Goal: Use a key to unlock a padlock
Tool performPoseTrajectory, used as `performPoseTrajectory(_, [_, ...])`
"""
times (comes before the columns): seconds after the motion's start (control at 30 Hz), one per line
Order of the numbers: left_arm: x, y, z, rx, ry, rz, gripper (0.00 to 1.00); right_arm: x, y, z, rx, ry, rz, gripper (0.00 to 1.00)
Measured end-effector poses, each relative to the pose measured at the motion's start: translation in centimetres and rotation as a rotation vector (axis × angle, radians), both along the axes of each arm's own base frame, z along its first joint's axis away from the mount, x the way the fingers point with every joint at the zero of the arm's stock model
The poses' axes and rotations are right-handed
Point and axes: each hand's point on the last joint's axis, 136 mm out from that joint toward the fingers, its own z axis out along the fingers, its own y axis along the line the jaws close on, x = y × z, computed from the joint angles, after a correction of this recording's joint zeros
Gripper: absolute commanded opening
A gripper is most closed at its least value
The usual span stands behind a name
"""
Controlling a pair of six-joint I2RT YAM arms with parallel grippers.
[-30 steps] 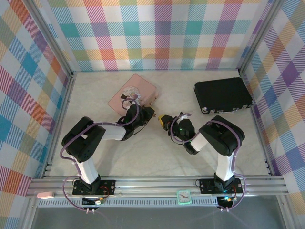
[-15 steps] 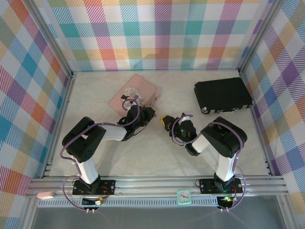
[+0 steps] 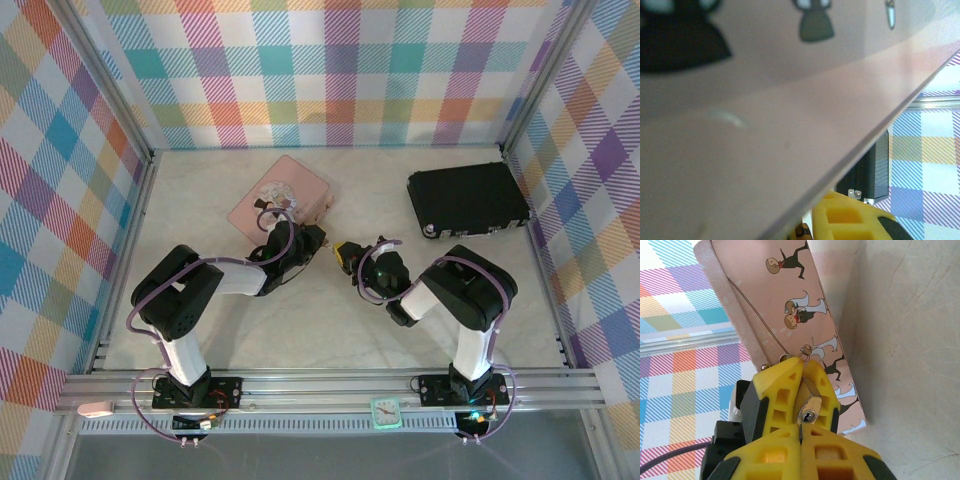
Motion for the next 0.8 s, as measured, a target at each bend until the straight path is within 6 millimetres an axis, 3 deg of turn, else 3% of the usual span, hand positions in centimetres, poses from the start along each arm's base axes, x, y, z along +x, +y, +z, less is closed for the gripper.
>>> performPoseTrajectory(0.47, [-0.1, -0.1, -0.1, -0.004, 0.009, 0.01, 0.0, -0.2, -0.7, -1.0, -0.02, 0.018, -0.032, 0.0])
performPoseTrajectory(0.8, [-0.4, 0.0, -2.6, 0.237, 0.092, -0.073, 0.0, -0.5, -1.9, -1.9, -0.137, -0.058, 0.069, 0.0])
